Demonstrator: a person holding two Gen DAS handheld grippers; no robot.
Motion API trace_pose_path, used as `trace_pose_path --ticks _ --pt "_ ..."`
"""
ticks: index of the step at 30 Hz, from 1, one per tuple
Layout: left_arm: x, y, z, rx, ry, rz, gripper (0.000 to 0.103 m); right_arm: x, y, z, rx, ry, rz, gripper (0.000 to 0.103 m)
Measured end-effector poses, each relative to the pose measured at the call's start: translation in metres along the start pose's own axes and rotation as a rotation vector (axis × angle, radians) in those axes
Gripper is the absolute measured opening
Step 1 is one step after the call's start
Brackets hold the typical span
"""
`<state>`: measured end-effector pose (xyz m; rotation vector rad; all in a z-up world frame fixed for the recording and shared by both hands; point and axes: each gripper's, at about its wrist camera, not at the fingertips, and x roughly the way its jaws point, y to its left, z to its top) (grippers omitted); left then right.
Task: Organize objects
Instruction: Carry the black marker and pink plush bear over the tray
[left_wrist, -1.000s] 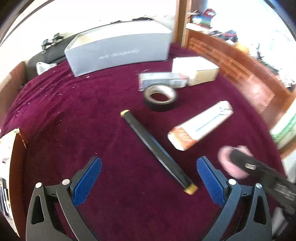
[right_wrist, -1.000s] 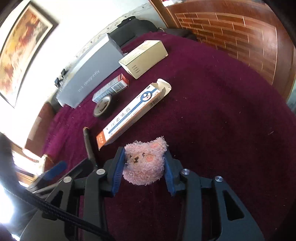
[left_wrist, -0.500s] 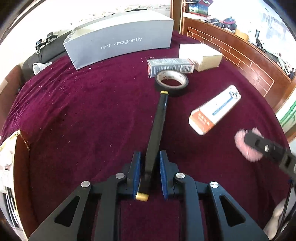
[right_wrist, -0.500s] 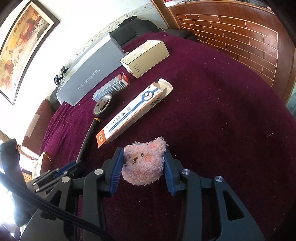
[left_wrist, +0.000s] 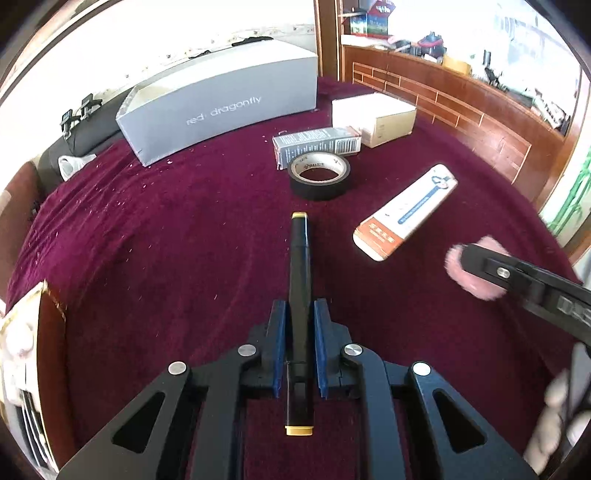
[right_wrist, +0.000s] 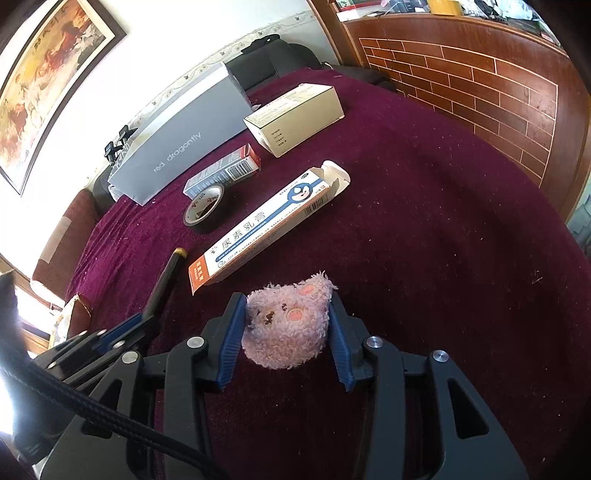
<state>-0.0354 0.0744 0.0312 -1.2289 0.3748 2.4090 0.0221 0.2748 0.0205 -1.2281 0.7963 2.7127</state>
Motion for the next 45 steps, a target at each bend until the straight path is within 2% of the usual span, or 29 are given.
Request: trace_pose_path --ticks 9,12,16,19,24,27,30,33,37,45 --pt "-0.055 0.023 -0.038 -0.099 -0.046 -0.107 0.012 0.002 0.008 -0.001 -0.039 -0.013 -0.026 0.046" --pt "-0.060 0.027 -0.057 -0.112 -0.030 -0.108 0.012 0.003 0.009 -0.001 -0.050 -0.012 -0.018 0.053" --pt "-0.047 0.027 -0.081 -0.113 0.033 -0.093 0.012 0.004 0.015 -0.003 -0.076 -0.011 -0.039 0.056" --pt "-0.042 0.019 -0.080 -0.089 0.014 -0.064 0.012 0.006 0.019 -0.003 -0.097 -0.008 -0.058 0.059" --pt "-0.033 0.007 -0.072 -0.084 -0.018 -0.005 0.013 0.011 0.032 -0.005 -0.162 0.011 -0.143 0.059" --pt "-0.036 0.013 -0.077 -0.107 -0.016 -0.032 0.012 0.017 0.045 -0.009 -0.224 0.026 -0.230 0.058" --pt "-0.046 0.030 -0.085 -0.161 -0.009 -0.085 0.011 0.016 0.046 -0.010 -0.241 0.030 -0.270 0.044" --pt "-0.060 0.048 -0.095 -0.203 -0.022 -0.112 0.011 0.007 0.040 -0.014 -0.210 0.037 -0.228 0.043" --pt "-0.083 0.064 -0.107 -0.243 -0.054 -0.138 0.012 -0.008 0.042 -0.023 -0.209 0.029 -0.214 0.043" --pt "-0.123 0.084 -0.127 -0.293 -0.104 -0.151 0.012 -0.032 0.076 -0.038 -0.271 0.020 -0.160 0.043"
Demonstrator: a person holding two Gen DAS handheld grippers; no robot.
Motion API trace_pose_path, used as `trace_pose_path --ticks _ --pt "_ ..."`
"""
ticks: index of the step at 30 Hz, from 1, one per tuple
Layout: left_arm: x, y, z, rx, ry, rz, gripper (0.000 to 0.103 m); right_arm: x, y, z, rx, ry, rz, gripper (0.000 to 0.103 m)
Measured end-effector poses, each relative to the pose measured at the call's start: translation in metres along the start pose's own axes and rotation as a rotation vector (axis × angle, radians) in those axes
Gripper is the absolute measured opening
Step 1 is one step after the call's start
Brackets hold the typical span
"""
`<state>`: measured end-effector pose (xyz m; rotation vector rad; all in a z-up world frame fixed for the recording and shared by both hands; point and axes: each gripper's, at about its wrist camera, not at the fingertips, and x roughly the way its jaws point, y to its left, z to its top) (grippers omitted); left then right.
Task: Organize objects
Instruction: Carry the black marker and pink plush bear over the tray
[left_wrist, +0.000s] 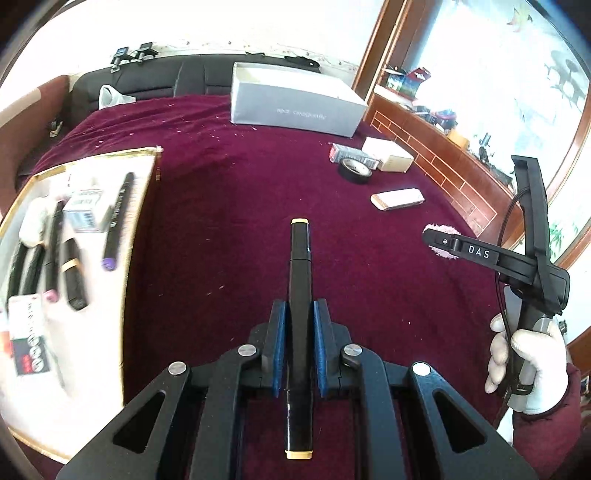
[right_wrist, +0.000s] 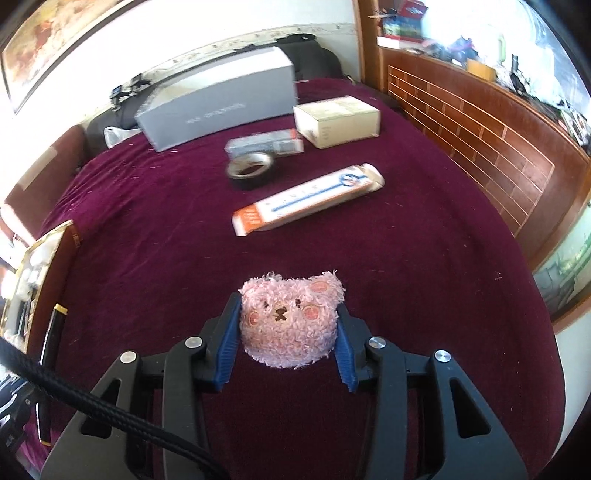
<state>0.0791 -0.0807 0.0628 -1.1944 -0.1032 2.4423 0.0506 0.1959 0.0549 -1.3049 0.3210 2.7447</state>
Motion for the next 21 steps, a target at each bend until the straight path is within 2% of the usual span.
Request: trace_pose_path --ticks 3,7,21 --pt "-0.016 0.008 -0.004 -0.013 -0.023 0.005 0.012 -0.011 0.020 -0.001 -0.038 -0.014 0.024 0.043" --pt "-0.032 0.021 -0.007 -0.029 -0.054 0.049 0.012 -0.022 0.051 -0.002 -0.092 -0.026 0.058 0.043" --pt "-0.076 0.096 -0.025 -0.133 -0.135 0.159 0.012 -0.045 0.163 -0.015 -0.290 -0.043 0.165 0.043"
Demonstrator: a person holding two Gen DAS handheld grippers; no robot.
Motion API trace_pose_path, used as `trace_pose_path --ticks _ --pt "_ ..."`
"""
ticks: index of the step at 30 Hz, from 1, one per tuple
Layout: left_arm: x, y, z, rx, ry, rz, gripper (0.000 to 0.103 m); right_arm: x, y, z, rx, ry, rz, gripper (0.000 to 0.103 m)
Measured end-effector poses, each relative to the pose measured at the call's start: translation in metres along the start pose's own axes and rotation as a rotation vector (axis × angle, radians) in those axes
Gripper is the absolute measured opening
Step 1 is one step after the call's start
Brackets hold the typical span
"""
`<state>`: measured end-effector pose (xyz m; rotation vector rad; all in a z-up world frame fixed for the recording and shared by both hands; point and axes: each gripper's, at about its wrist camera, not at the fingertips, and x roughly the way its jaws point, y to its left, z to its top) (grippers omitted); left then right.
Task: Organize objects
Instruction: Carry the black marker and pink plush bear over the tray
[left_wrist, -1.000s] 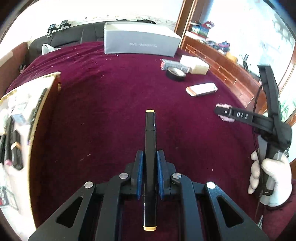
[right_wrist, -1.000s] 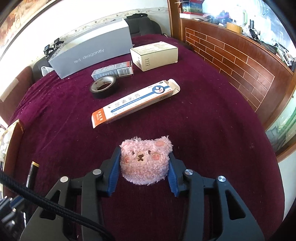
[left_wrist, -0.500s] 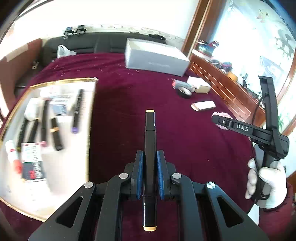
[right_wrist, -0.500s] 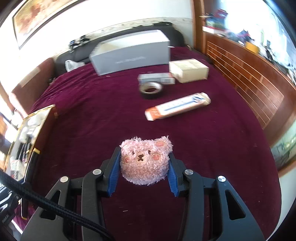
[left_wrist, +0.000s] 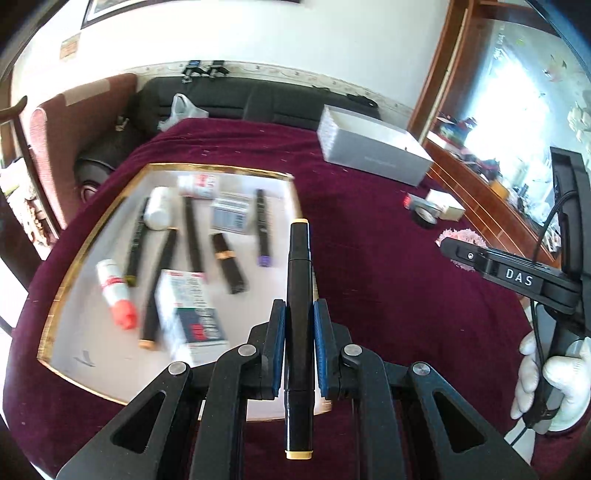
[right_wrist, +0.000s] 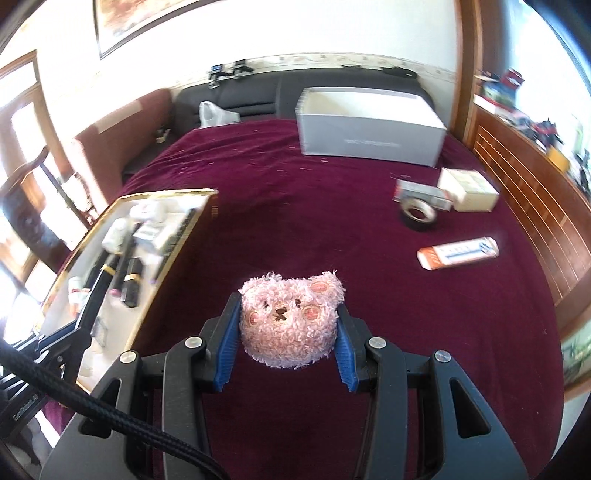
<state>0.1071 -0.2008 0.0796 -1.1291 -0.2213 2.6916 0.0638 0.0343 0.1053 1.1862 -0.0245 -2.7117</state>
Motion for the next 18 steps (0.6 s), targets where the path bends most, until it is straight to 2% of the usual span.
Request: trace_pose_path --ticks 11,18 --pt "-0.010 0.071 0.003 -0.051 -0.019 0.106 0.012 0.023 0.078 0.010 -0.107 0.038 0.086 0.044" --pt "-0.004 0.099 0.001 -0.070 -0.004 0.133 0.012 0.037 0.109 0.011 -0.151 0.060 0.117 0.044"
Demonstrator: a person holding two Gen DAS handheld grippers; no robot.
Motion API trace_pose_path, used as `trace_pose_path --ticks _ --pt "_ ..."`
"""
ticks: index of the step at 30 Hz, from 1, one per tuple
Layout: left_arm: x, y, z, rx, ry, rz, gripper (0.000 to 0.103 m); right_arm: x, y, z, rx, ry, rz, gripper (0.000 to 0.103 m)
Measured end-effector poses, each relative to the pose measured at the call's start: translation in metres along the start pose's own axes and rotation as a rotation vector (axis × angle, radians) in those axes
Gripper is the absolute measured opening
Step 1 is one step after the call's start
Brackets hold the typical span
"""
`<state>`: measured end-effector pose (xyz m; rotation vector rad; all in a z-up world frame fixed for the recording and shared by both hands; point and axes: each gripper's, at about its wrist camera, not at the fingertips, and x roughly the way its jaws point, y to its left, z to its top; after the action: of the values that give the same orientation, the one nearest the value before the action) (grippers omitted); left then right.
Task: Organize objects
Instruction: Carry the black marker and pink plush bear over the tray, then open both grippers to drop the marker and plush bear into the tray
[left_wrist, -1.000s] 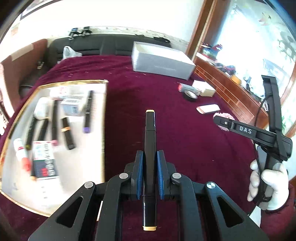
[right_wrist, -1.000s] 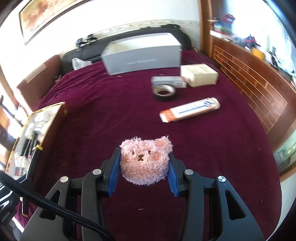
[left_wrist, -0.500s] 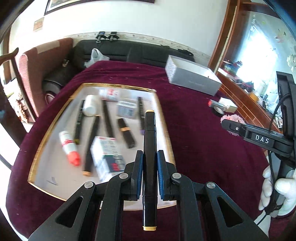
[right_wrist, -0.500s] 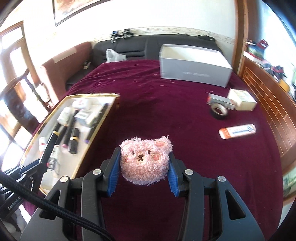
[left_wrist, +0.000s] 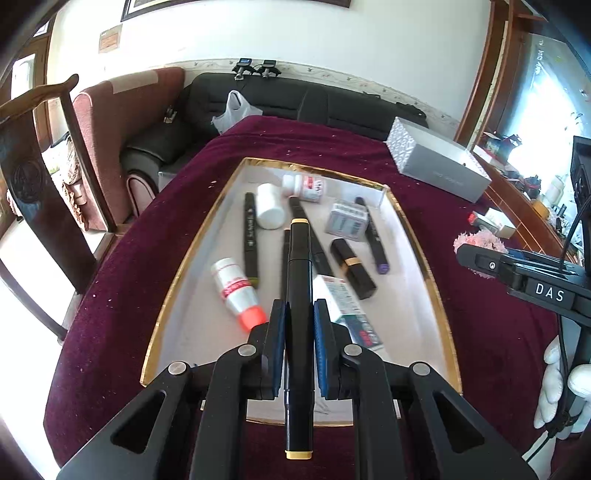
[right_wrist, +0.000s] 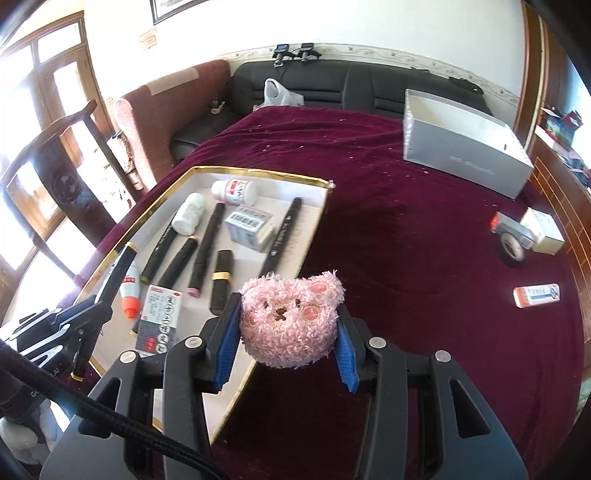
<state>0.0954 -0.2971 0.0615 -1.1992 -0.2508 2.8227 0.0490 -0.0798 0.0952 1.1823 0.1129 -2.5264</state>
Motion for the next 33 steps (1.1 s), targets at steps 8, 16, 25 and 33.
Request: trace_pose_path --ticks 8,16,25,33 --pt "0.016 0.023 0.009 -0.005 0.024 0.037 0.012 0.016 0.018 0.001 -0.026 0.032 0.030 0.044" --pt "0.037 0.048 0.021 -0.024 0.061 0.063 0.012 0.027 0.030 -0.001 -0.047 0.062 0.061 0.044" --pt "0.059 0.058 0.034 -0.021 0.089 0.078 0.012 0.044 0.050 -0.003 -0.108 0.108 0.084 0.044" --pt "0.068 0.056 0.043 -0.029 0.087 0.084 0.013 0.067 0.065 -0.008 -0.157 0.170 0.063 0.044"
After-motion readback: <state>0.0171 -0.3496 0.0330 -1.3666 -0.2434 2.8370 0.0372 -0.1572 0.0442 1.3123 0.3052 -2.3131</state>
